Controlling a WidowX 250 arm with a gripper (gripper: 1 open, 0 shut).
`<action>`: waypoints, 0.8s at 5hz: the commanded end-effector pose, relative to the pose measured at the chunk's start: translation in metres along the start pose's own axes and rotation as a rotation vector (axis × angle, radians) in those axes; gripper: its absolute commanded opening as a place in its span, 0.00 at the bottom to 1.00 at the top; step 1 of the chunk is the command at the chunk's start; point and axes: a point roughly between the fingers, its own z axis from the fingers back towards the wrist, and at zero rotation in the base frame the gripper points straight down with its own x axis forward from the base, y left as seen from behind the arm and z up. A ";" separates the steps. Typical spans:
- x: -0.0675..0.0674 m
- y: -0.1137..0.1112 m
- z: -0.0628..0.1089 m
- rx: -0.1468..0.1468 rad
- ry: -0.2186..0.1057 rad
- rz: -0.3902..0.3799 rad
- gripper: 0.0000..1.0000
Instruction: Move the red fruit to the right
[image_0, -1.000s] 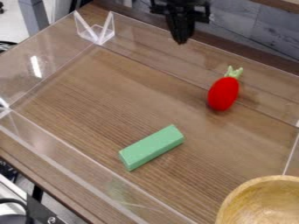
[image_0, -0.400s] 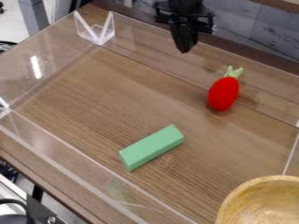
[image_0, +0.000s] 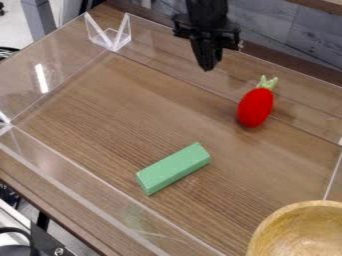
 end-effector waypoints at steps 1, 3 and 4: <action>0.004 -0.002 -0.003 0.020 -0.036 -0.002 0.00; -0.003 0.002 0.006 0.055 -0.052 0.118 1.00; -0.010 0.002 0.016 0.073 -0.068 0.169 1.00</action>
